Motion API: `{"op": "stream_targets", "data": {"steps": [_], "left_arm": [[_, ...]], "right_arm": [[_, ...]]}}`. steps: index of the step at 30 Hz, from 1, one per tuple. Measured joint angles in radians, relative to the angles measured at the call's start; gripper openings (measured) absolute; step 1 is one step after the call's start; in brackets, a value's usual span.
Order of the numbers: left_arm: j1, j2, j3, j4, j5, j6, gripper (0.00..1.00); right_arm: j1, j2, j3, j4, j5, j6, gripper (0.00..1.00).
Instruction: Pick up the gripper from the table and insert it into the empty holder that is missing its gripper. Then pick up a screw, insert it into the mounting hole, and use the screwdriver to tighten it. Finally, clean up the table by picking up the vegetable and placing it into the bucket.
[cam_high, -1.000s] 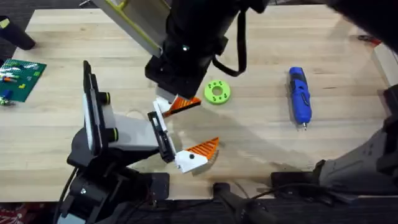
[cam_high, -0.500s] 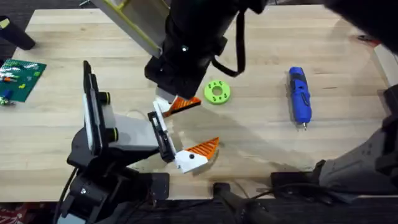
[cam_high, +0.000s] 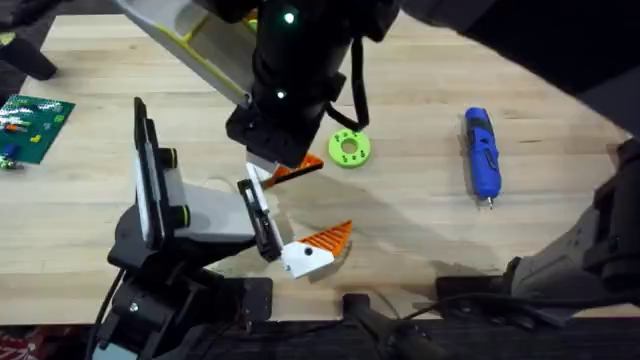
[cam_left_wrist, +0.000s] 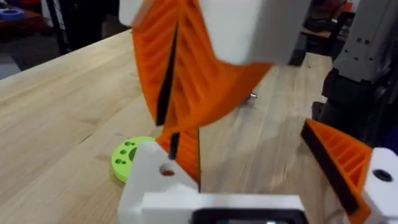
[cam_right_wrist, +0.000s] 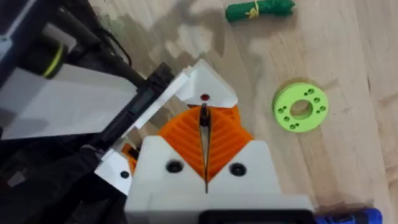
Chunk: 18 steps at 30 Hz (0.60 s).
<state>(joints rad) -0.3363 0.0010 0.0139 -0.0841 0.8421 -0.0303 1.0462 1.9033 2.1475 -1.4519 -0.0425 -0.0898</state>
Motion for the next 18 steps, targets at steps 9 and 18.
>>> {"op": "stream_targets", "data": {"steps": [9, 18], "left_arm": [[0.0, 0.0, 0.0, 0.0, 0.0, 0.0, 0.986], [0.0, 0.0, 0.0, 0.0, 0.0, 0.0, 0.986]], "right_arm": [[0.005, 0.004, 0.0, -0.011, 0.0, 0.0, 0.012], [0.005, 0.005, 0.0, 0.002, 0.0, 0.0, 0.012]]}}
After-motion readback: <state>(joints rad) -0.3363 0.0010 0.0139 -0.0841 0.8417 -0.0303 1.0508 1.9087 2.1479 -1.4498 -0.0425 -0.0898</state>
